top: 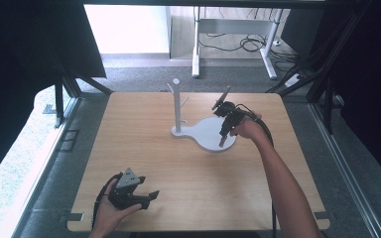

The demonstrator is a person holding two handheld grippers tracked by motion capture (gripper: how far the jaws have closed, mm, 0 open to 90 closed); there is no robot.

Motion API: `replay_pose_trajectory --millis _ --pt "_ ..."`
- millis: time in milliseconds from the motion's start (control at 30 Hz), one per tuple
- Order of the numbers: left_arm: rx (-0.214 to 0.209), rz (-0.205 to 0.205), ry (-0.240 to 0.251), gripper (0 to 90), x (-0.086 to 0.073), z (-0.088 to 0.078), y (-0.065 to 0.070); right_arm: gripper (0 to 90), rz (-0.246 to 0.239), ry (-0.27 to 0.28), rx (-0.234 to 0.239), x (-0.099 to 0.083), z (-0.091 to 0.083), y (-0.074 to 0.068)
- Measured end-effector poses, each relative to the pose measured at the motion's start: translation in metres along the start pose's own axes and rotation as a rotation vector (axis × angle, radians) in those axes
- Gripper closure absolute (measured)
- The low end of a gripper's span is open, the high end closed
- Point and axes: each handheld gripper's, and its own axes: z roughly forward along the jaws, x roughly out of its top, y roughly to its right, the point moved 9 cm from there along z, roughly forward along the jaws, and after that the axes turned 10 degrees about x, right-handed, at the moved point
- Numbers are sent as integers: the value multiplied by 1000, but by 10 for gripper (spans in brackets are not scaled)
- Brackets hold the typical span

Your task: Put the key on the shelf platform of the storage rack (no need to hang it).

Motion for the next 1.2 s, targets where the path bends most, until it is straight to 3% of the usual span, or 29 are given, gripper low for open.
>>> replay_pose_trajectory --millis 233,667,1200 --pt "0 1 -3 273 0 1 0 897 5 27 20 10 2 1" --pt "-5 6 -6 273 -1 2 0 898 19 13 18 19 5 10" --pt "-5 1 0 273 -1 1 -2 897 26 0 13 38 31 18"
